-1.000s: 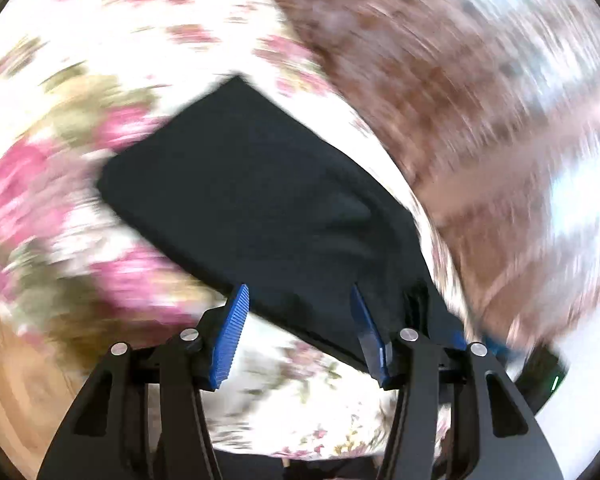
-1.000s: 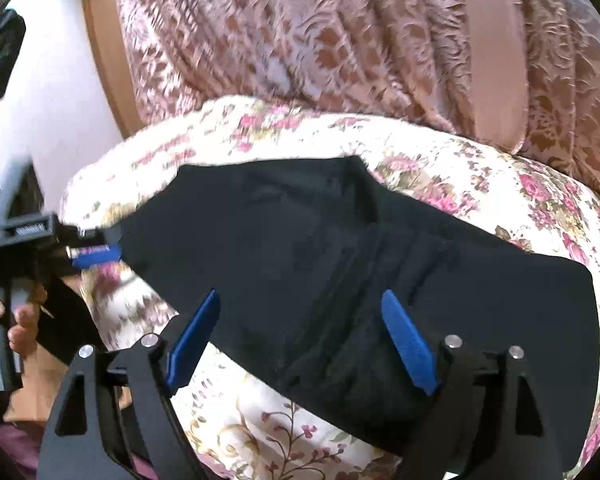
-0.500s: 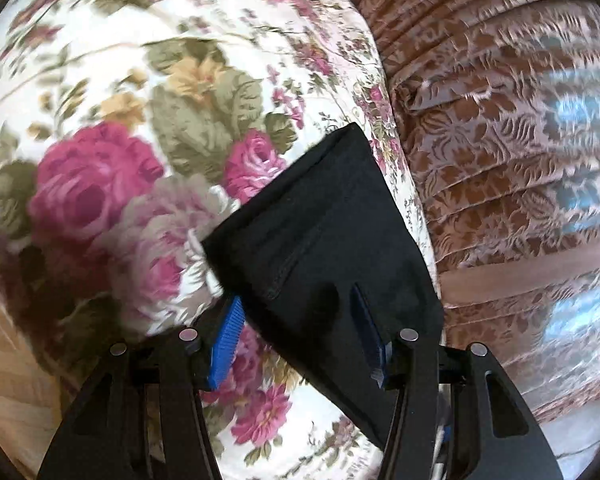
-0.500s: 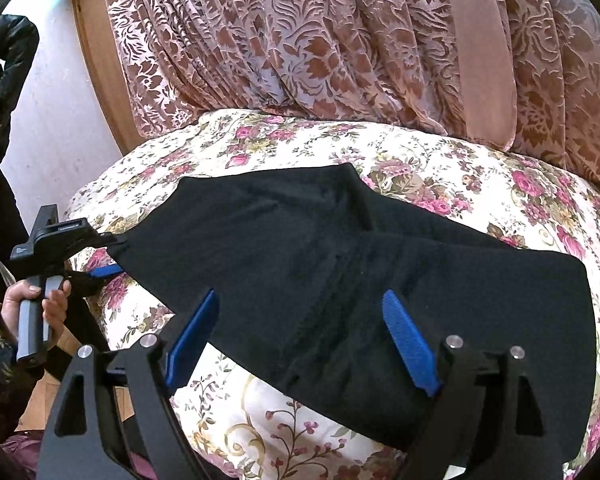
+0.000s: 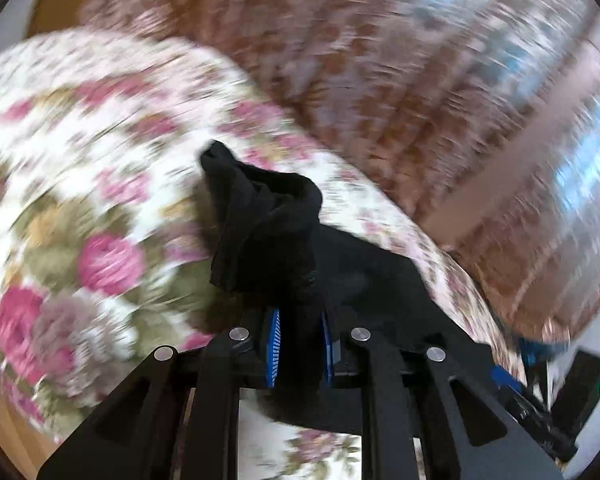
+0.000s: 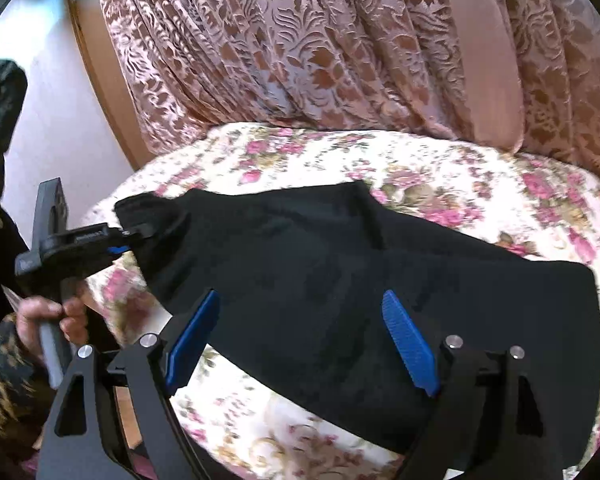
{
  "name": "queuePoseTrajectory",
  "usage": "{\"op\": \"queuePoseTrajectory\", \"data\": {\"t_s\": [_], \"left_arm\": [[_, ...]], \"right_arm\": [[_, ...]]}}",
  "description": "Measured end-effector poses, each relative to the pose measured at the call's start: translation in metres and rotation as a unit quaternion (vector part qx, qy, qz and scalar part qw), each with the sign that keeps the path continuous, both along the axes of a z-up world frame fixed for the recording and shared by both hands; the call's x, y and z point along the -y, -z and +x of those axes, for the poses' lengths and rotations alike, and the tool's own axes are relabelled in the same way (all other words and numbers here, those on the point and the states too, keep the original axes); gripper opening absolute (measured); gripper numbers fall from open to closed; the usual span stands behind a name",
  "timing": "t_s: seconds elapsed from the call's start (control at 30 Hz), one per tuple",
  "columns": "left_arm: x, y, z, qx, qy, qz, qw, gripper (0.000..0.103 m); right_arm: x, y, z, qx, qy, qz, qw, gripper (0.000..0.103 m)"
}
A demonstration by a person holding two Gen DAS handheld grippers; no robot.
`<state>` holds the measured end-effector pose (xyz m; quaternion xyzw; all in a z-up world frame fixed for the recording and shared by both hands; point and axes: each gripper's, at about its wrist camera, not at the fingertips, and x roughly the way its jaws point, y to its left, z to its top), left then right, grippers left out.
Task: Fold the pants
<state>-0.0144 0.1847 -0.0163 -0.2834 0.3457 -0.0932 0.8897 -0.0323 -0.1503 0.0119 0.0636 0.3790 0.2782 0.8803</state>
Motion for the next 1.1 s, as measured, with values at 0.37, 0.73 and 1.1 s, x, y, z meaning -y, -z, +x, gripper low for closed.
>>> {"op": "queuePoseTrajectory", "data": {"t_s": [0.37, 0.73, 1.1], "left_arm": [[0.118, -0.036, 0.000, 0.080, 0.184, 0.106, 0.9740, 0.013], [0.168, -0.028, -0.011, 0.090, 0.255, 0.147, 0.9514, 0.012], [0.100, -0.042, -0.012, 0.083, 0.243, -0.039, 0.9657, 0.061]], "right_arm": [[-0.014, -0.020, 0.042, -0.083, -0.056, 0.175, 0.979, 0.099], [-0.007, 0.020, 0.099, -0.179, -0.016, 0.214, 0.960, 0.058], [0.017, -0.005, 0.088, -0.126, -0.028, 0.205, 0.970, 0.015]]}}
